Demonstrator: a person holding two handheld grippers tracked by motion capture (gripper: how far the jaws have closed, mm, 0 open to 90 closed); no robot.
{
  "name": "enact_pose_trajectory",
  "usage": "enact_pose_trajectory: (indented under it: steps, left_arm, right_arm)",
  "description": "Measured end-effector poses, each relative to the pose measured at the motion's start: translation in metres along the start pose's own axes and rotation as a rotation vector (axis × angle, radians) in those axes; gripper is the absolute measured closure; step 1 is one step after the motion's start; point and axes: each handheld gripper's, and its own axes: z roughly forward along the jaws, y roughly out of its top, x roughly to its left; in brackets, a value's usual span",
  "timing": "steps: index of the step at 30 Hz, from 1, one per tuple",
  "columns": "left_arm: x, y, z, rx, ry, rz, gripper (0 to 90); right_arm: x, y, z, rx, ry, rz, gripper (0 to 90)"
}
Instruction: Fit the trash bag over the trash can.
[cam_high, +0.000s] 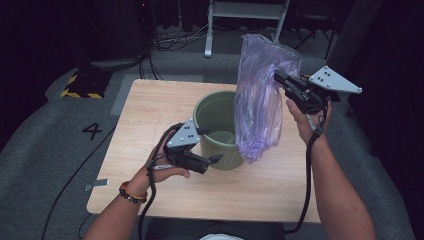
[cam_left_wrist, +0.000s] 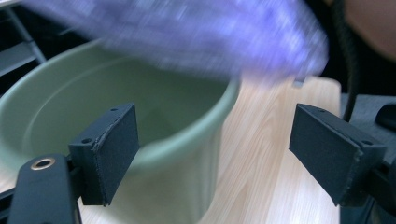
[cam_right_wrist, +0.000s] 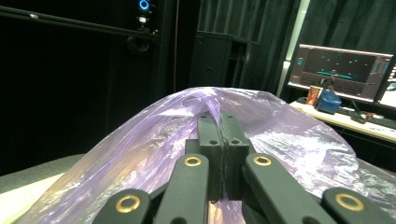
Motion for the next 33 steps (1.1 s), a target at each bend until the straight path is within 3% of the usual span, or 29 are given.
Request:
enact_pose_trajectory:
  steps: [5, 6, 7, 9, 12, 13, 14, 15, 16, 17, 18, 21, 27, 31, 33]
  left_arm:
    - [-0.008, 0.02, 0.024, 0.03, 0.011, 0.033, 15.6]
    - [-0.012, 0.029, 0.038, 0.059, 0.063, 0.068, 15.6]
    - [-0.012, 0.029, 0.038, 0.059, 0.063, 0.068, 15.6]
    - [-0.011, 0.037, 0.055, 0.121, 0.126, 0.11, 17.1]
    - [-0.004, 0.04, 0.07, 0.153, 0.153, 0.103, 27.5]
    - [-0.004, 0.04, 0.07, 0.153, 0.153, 0.103, 35.0]
    - [-0.001, 0.042, 0.076, 0.177, 0.198, 0.126, 48.1]
    - [-0.001, 0.042, 0.076, 0.177, 0.198, 0.126, 52.5]
    - [0.002, 0.043, 0.078, 0.169, 0.227, 0.137, 59.3]
    - [0.002, 0.043, 0.078, 0.169, 0.227, 0.137, 67.2]
    - [0.005, 0.043, 0.078, 0.16, 0.23, 0.142, 77.6]
    - [0.013, 0.042, 0.078, 0.179, 0.288, 0.178, 89.8]
    - [0.025, 0.033, 0.067, 0.215, 0.329, 0.202, 90.0]
    - [0.031, 0.023, 0.06, 0.238, 0.334, 0.2, 89.4]
    - [0.034, 0.019, 0.056, 0.238, 0.335, 0.184, 69.7]
  right_arm:
    - [0.003, -0.004, 0.01, 0.009, -0.003, 0.007, 90.0]
    - [0.006, -0.005, 0.013, 0.009, 0.0, 0.013, 90.0]
    - [0.006, -0.005, 0.013, 0.009, 0.0, 0.013, 90.0]
    - [0.008, -0.007, 0.016, -0.001, 0.018, 0.033, 90.0]
    - [0.01, -0.01, 0.017, -0.011, 0.043, 0.039, 90.0]
    - [0.01, -0.01, 0.017, -0.011, 0.043, 0.039, 90.0]
    - [0.011, -0.011, 0.016, -0.02, 0.06, 0.038, 90.0]
    - [0.012, -0.012, 0.016, -0.026, 0.068, 0.038, 90.0]
    - [0.012, -0.013, 0.015, -0.031, 0.077, 0.038, 90.0]
    - [0.012, -0.013, 0.015, -0.031, 0.077, 0.038, 90.0]
    - [0.011, -0.016, 0.013, -0.052, 0.112, 0.049, 90.0]
    - [0.012, -0.02, 0.01, -0.062, 0.144, 0.036, 90.0]
    - [0.011, -0.032, 0.001, -0.058, 0.204, 0.008, 89.9]
    - [0.014, -0.045, -0.003, -0.009, 0.242, -0.016, 89.8]
    - [0.018, -0.05, -0.003, 0.015, 0.261, -0.03, 89.8]
